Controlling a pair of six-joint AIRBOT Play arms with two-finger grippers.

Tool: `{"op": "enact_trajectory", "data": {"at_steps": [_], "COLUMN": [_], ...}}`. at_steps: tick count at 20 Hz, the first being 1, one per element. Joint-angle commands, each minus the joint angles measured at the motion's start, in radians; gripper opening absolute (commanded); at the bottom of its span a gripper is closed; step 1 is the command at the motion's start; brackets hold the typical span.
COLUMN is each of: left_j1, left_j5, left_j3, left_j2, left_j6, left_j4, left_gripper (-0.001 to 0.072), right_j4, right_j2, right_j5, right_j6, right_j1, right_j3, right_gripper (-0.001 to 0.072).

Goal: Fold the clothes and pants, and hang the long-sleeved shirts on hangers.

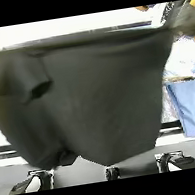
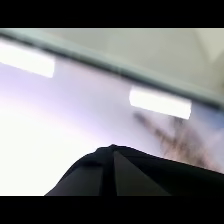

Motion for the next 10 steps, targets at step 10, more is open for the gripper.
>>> {"op": "enact_trajectory", "data": {"at_steps": [10], "left_j1": [-0.265], "left_j5": [0.340], "left_j3": [-0.066], "left_j2": [-0.771], "left_j6": [0.099], "left_j4": [-0.018], "left_gripper": [0.0016], "right_j4": [0.031], "right_j2": [-0.745], "right_j5": [-0.316], "right_j6": [0.041], "right_j1": [0.000], "right_j3": [-0.010], "right_gripper": [0.0036]}}
